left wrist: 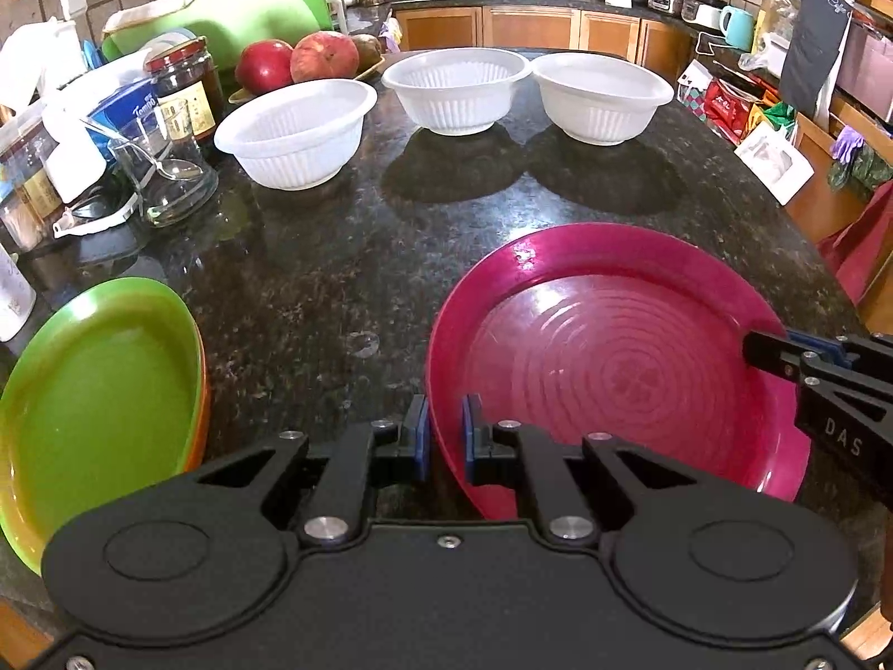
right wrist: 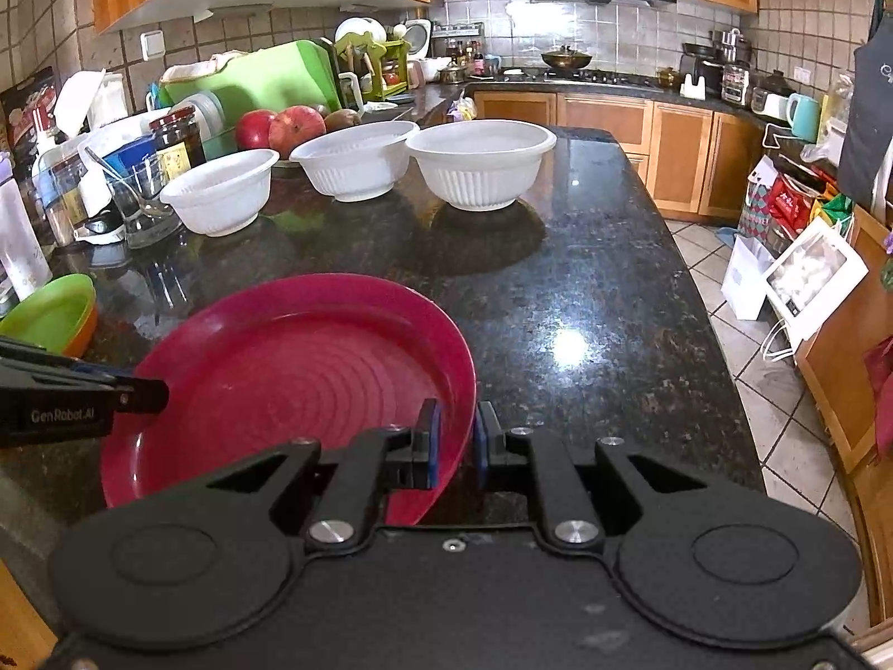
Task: Organize plates and bowls
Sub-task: 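Lift the magenta plate with the left tool toward the green plate stack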
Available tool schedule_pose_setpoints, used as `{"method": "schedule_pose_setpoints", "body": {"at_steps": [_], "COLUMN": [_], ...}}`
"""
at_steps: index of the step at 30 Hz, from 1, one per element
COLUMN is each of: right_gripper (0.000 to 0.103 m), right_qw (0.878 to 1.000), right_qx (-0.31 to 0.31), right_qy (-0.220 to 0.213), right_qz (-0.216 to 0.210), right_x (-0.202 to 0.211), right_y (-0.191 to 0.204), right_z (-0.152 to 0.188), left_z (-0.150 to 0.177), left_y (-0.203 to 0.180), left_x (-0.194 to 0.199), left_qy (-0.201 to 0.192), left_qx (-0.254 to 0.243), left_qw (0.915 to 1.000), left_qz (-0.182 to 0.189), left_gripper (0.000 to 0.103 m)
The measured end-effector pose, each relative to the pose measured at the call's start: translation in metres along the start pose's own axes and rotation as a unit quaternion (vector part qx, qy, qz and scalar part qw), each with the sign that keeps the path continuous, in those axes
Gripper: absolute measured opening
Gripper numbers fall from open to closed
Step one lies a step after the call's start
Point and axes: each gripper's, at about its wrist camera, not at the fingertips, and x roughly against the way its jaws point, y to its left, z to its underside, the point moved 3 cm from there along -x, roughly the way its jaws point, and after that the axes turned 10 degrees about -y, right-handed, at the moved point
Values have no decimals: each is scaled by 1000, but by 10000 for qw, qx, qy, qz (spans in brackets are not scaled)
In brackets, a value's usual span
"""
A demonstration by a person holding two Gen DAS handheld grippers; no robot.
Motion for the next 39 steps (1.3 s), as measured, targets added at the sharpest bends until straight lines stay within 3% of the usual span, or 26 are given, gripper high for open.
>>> {"method": "schedule_pose_setpoints", "body": {"at_steps": [11,25,39], "right_gripper": [14,14,14], "right_qw": [9998,9978,9963], "right_qx": [-132,31,67], "right_qy": [-94,-663,-798], "right_qz": [104,-38,-314], "right_x": [3,26,33], "right_y": [-3,15,105], "right_z": [-2,-23,-33], "left_z": [-1,-16,-7], "left_y": [-2,10,82], "left_x": [3,33,61], "left_qy": [-32,-648,-867], "left_qx": [53,207,343], "left_qw": [10000,9976,9949], "left_qz": [33,-133,-376], "left_gripper": [15,15,15]}}
